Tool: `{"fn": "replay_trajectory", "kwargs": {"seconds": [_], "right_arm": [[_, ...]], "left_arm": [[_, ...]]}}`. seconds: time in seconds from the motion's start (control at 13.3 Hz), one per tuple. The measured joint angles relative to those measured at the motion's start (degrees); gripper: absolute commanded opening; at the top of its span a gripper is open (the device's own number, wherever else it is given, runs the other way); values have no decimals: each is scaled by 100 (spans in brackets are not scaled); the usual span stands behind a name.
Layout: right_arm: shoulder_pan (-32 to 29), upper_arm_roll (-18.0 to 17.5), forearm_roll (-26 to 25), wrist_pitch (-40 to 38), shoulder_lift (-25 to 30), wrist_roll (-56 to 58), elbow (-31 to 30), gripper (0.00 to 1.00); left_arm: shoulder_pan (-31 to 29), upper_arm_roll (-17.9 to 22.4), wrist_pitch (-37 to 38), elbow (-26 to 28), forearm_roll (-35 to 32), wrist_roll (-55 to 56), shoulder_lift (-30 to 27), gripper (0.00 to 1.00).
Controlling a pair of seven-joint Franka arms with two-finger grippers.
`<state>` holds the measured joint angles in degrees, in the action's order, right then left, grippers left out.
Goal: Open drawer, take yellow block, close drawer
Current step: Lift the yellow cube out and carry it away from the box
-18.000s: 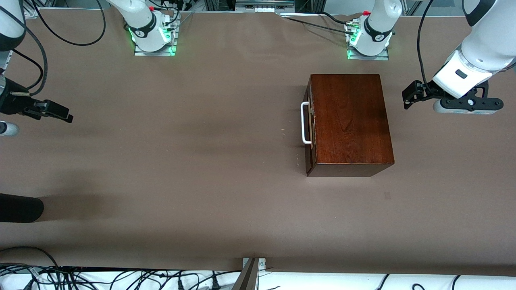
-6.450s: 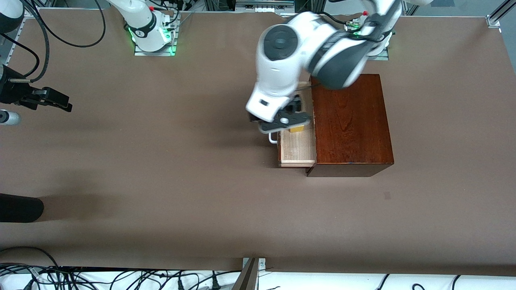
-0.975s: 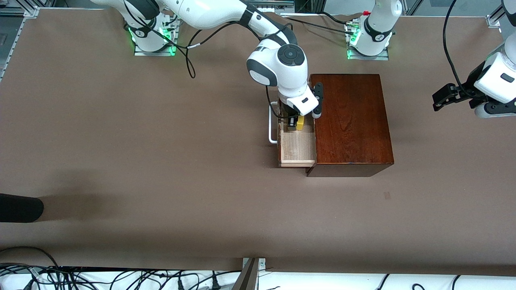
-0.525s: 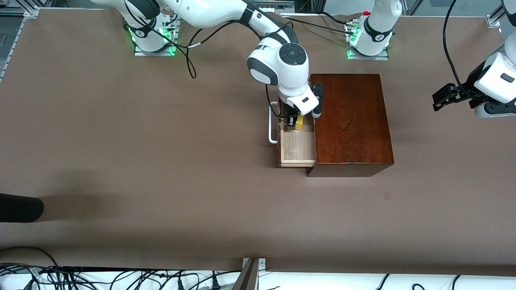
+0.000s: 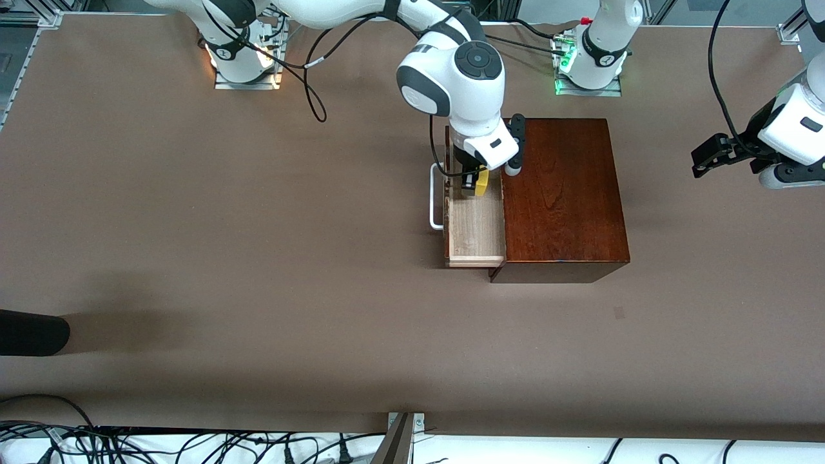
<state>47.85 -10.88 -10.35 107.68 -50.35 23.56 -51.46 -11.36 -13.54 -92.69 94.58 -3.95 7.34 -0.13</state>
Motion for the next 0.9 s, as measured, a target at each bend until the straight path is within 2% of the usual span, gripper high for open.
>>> {"fn": "replay_trajectory", "kwargs": {"seconds": [0.3,0.67,0.9], "right_arm": [[-544,3,305,-723,545,5,69,0],[-1165,136,451,-1659,1219,-173,-23,0],[-1370,602,632,-1587,1681,-177,-794,0]], "left_arm": [[-1,0,0,-5,0,0,0,100],[-1,0,1,-6,0,0,0,100],[-1,0,1,-6,0,0,0,100]]}}
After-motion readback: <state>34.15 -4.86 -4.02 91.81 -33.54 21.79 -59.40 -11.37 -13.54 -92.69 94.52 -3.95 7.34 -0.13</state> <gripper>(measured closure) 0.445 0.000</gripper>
